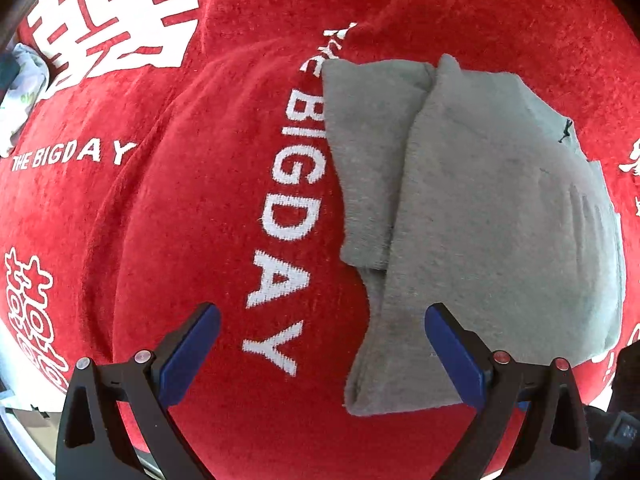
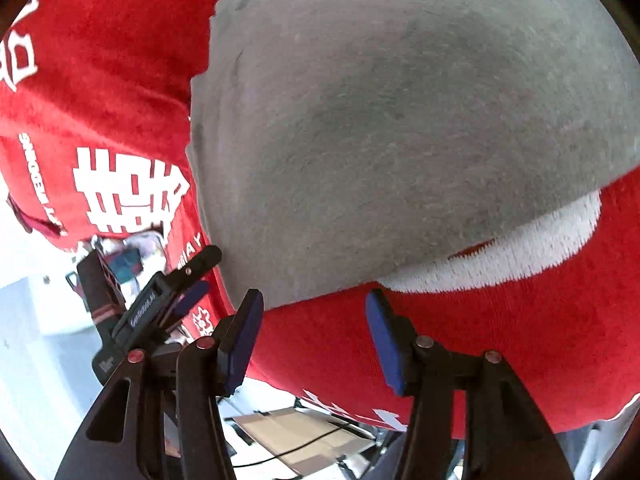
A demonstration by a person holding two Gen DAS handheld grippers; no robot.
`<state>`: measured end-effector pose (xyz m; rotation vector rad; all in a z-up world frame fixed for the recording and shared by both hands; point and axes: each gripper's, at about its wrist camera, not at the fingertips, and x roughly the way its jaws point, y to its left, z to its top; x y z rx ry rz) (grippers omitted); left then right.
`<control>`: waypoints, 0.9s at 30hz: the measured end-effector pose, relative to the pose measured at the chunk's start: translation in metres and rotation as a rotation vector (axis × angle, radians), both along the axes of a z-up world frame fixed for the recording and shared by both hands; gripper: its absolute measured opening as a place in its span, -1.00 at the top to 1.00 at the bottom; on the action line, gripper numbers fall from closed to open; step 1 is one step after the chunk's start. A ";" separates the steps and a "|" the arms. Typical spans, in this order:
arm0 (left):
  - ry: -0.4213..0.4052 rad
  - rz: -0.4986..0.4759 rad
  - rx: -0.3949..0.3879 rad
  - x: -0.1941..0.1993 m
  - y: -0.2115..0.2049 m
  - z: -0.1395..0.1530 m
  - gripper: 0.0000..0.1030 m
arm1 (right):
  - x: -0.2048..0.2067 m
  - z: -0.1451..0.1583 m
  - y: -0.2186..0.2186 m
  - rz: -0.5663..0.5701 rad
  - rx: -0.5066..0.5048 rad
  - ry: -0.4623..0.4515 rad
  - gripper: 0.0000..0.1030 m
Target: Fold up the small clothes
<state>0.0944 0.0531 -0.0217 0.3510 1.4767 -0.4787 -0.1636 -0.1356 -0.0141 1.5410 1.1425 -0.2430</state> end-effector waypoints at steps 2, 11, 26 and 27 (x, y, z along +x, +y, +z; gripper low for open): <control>0.000 0.005 -0.014 -0.003 -0.002 0.001 -0.98 | -0.002 -0.003 -0.001 -0.032 0.012 -0.010 -0.12; 0.045 0.037 -0.079 0.000 -0.002 0.002 -0.98 | 0.001 -0.012 -0.001 -0.097 0.051 -0.054 -0.13; 0.119 0.087 -0.140 0.024 0.004 -0.010 -0.98 | 0.030 -0.024 0.007 -0.193 0.138 -0.123 -0.19; 0.122 0.088 -0.145 0.024 0.004 -0.010 -0.98 | 0.032 -0.025 0.007 -0.191 0.140 -0.122 -0.19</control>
